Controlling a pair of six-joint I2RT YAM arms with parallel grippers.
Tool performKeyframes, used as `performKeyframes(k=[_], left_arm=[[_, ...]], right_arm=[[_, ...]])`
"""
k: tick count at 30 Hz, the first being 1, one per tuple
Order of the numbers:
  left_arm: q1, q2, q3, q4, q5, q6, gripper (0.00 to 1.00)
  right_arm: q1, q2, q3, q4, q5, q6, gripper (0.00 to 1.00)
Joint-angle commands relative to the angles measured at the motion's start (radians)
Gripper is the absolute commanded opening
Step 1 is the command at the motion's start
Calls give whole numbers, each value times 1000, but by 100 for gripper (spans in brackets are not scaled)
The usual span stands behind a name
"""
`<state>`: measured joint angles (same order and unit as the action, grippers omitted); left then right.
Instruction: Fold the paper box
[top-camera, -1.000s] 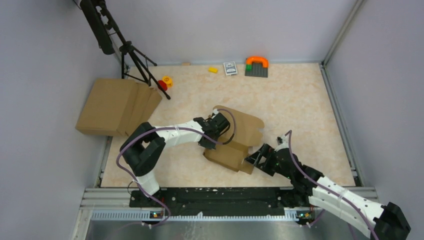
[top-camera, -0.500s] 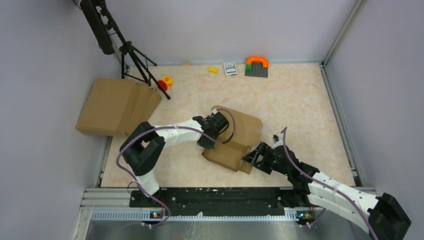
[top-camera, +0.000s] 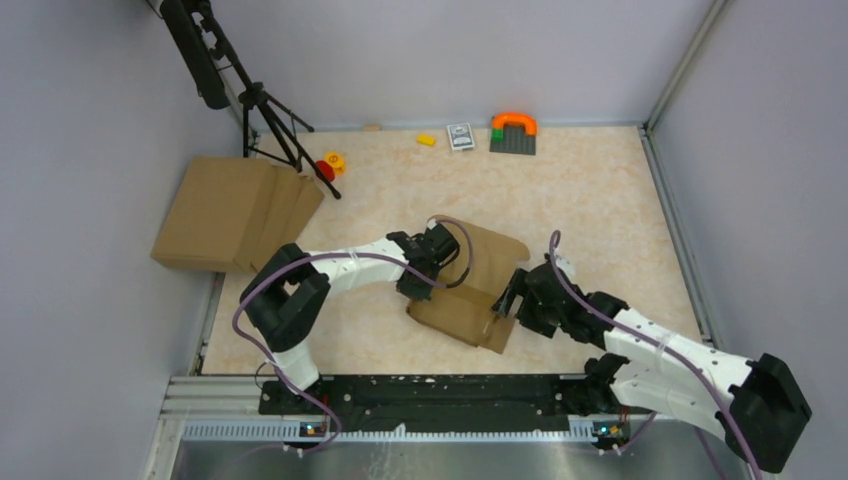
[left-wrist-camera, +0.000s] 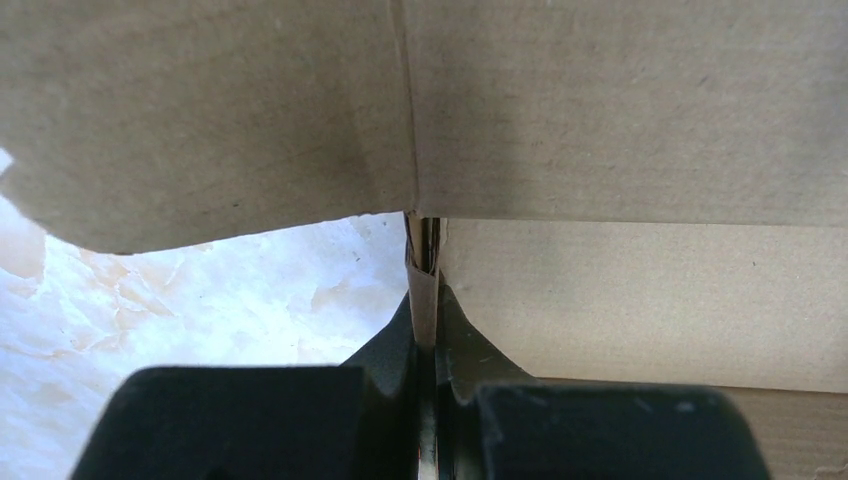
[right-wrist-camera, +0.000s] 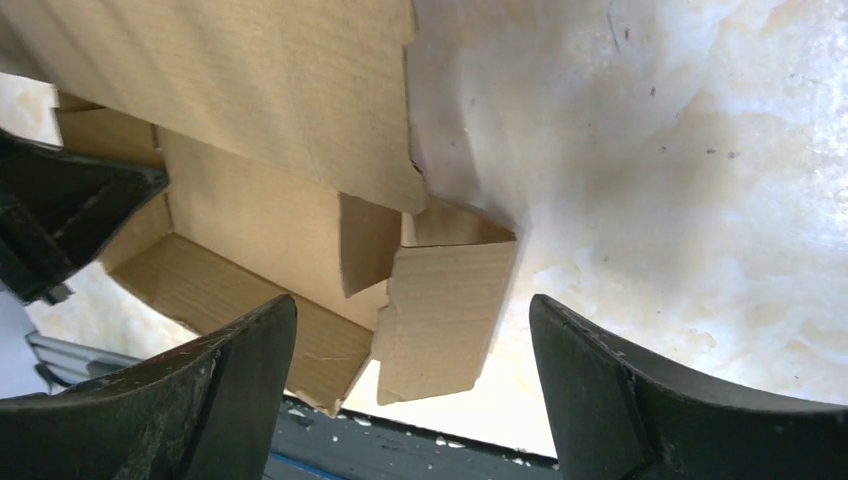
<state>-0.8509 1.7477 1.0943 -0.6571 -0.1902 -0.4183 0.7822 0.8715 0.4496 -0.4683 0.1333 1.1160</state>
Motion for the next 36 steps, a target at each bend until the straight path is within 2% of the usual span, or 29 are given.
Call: performKeyframes(k=[1,3,7,16,19,22,36], left_arm=[[-2,-4,36,-20,4,-5,0],[-2,-3,37,-22,5,-6,0],[-2,-7,36,-25,0,-7,0],[-2,3,39,-22,5,-11,0],[-2,-2,38,-24,-2,-11,0],[-2,-5,35,-24,-3,-12,0],[-2,-6,45,-42,-26,-11,0]], right_arm=[[-3,34,11,-46,-10,-18,82],[-4,36,-9,-12,-23,-3,78],[-3,54,13,-76,-12,23,78],[-1,89,-2,8,-83,10,76],[-1,112,4,30,-113,1,67],[-1,124,15,22,-122,-8,54],[-1,-18,29,-144,-101,-22,21]])
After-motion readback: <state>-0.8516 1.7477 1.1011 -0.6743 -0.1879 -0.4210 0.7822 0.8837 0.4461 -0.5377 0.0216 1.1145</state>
